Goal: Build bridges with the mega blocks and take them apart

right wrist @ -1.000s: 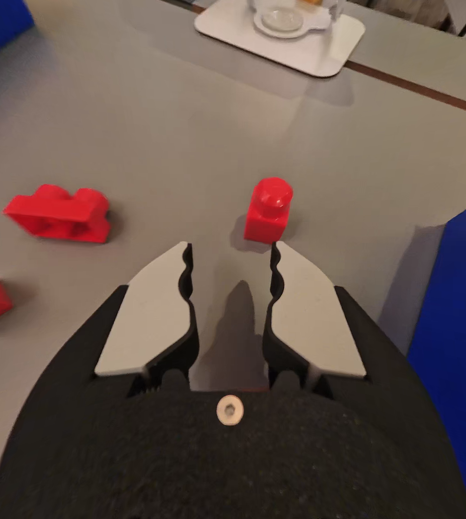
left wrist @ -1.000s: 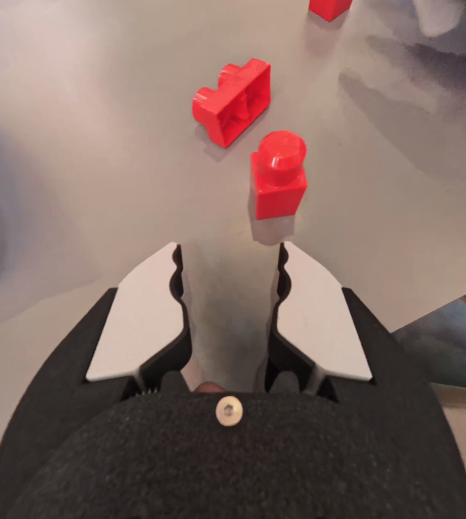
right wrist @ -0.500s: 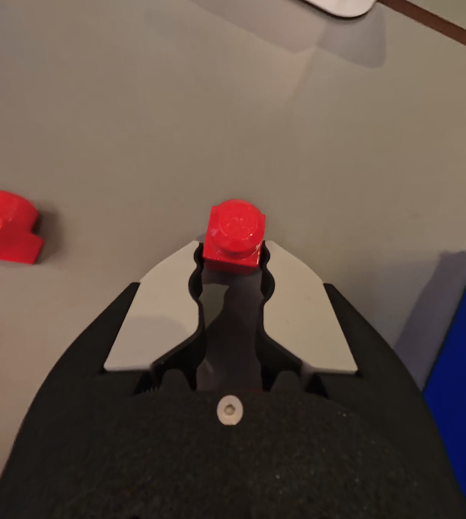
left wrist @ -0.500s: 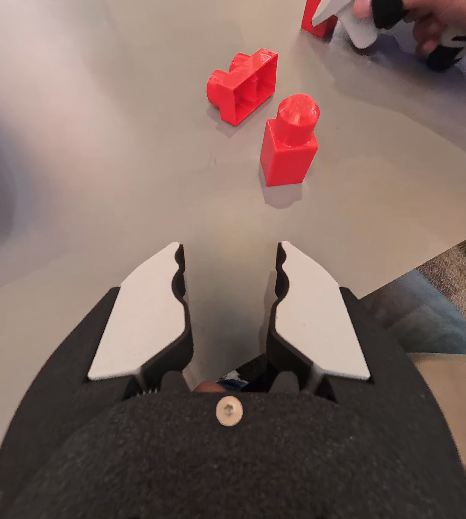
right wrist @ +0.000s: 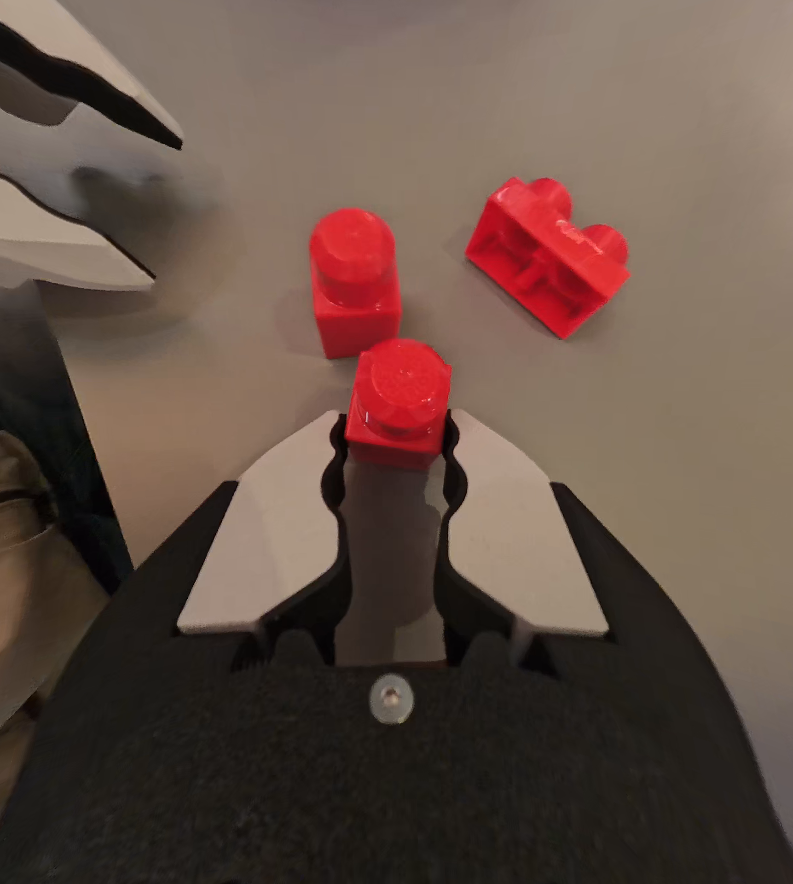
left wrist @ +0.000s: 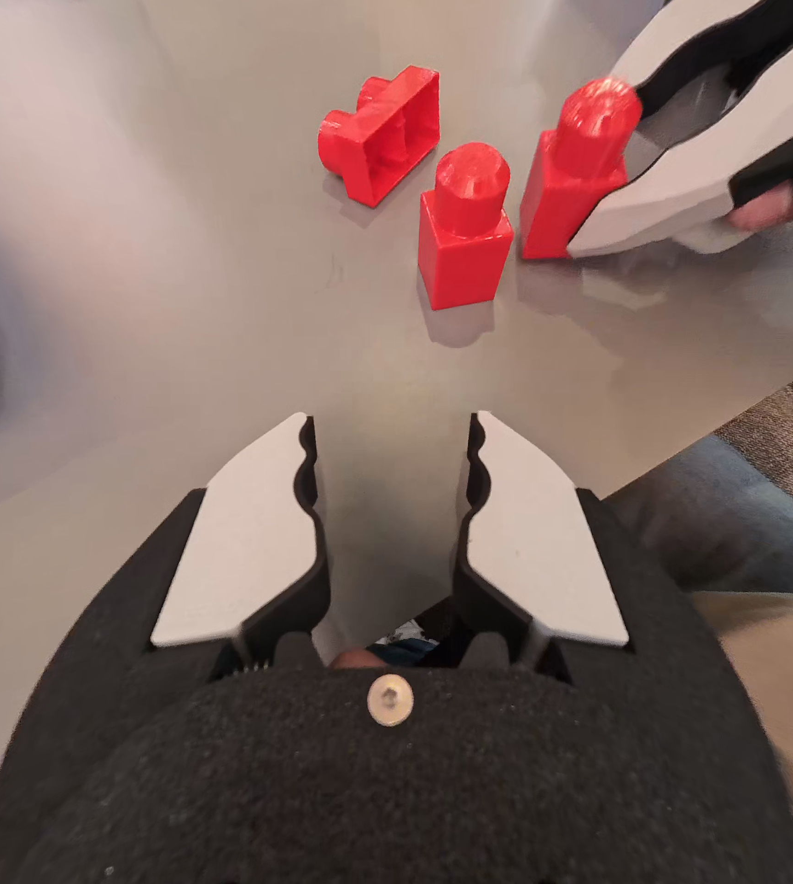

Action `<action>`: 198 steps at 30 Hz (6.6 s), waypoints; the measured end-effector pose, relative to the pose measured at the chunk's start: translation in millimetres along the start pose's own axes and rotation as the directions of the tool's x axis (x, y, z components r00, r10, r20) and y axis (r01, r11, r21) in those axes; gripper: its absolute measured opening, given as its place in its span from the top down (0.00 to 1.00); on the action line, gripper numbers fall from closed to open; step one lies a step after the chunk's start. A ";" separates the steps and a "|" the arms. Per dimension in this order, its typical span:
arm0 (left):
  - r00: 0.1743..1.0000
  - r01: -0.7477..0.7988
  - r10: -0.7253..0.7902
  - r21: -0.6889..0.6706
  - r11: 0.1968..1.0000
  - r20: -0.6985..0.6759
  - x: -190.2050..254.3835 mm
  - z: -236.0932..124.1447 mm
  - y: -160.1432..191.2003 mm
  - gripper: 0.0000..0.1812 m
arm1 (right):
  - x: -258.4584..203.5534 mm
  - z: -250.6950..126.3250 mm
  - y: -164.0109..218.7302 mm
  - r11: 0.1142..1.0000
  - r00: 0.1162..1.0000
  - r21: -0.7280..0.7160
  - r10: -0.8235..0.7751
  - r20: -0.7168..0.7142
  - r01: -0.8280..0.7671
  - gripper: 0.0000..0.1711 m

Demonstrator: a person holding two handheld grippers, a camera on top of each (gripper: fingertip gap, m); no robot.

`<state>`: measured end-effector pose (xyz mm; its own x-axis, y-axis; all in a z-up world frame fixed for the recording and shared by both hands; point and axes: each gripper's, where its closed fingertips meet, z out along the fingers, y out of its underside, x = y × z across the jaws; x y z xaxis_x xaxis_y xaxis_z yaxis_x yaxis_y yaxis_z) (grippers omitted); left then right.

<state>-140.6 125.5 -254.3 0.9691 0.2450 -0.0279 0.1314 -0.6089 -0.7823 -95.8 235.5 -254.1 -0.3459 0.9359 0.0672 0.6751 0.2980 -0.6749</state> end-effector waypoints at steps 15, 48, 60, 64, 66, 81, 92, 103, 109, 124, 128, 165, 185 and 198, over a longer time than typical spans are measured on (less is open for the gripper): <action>0.999 -0.018 0.019 -0.020 1.000 0.035 -8.3 -10.8 7.0 0.67 | -14.2 21.1 -15.4 0.998 0.991 -0.005 -0.057 0.123 0.058 0.78; 0.981 0.191 -0.187 -0.073 0.979 0.058 22.3 51.6 -36.3 0.50 | 9.2 -71.8 -21.2 0.951 0.989 0.293 0.125 -0.074 -0.098 0.68; 0.977 0.176 -0.154 -0.153 0.973 0.145 14.6 73.4 -36.1 0.50 | 13.2 -89.1 -22.5 0.938 0.989 0.331 0.132 -0.062 -0.104 0.68; 0.981 0.160 -0.139 -0.158 0.974 0.137 14.2 75.0 -36.7 0.51 | 11.8 -89.0 -22.1 0.939 0.990 0.329 0.128 -0.052 -0.104 0.69; 0.983 0.146 -0.125 -0.160 0.976 0.137 13.4 75.9 -37.4 0.50 | 10.9 -87.2 -21.4 0.941 0.991 0.322 0.124 -0.048 -0.102 0.69; 0.993 0.095 -0.083 -0.166 0.981 0.080 17.7 81.5 -41.7 0.50 | 7.7 -83.3 -20.1 0.947 0.992 0.303 0.124 -0.031 -0.109 0.70; 0.994 0.090 -0.078 -0.175 0.980 0.076 17.0 76.7 -38.0 0.51 | 8.4 -84.7 -19.2 0.944 0.991 0.307 0.131 -0.020 -0.119 0.72; 0.996 0.065 -0.054 -0.188 0.980 0.066 15.7 73.5 -35.6 0.49 | 6.4 -85.5 -19.4 0.947 0.992 0.300 0.125 -0.019 -0.114 0.72; 0.995 0.071 -0.057 -0.166 0.984 0.087 13.0 75.7 -45.3 0.49 | 6.3 -88.0 -20.2 0.947 0.992 0.301 0.122 -0.022 -0.110 0.73; 0.987 0.114 -0.096 -0.148 0.982 0.126 -4.6 84.0 -58.5 0.51 | 5.4 -88.7 -18.8 0.950 0.993 0.294 0.115 -0.015 -0.105 0.74; 0.987 0.106 -0.087 -0.142 0.984 0.134 -7.4 85.2 -60.2 0.51 | 5.6 -88.0 -17.4 0.952 0.993 0.288 0.115 -0.012 -0.106 0.75; 0.961 0.221 -0.189 -0.149 0.964 0.204 -13.2 77.8 -38.0 0.51 | 3.9 -87.5 -13.3 0.960 0.995 0.264 0.097 -0.016 -0.089 0.76; 0.943 0.273 -0.241 -0.119 0.955 0.229 -15.1 80.7 -45.2 0.49 | 1.3 -87.1 -13.6 0.963 0.996 0.255 0.093 -0.007 -0.088 0.77; 0.917 0.316 -0.273 -0.110 0.942 0.290 -20.0 82.9 -47.1 0.53 | -5.3 -88.4 -16.5 0.959 0.996 0.272 0.083 0.023 -0.086 0.77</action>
<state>-183.5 211.8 -268.5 0.7925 0.6098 0.0080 0.4528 -0.5795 -0.6776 -47.5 242.2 -178.3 -0.3037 0.9527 -0.0063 0.5000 0.1538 -0.8523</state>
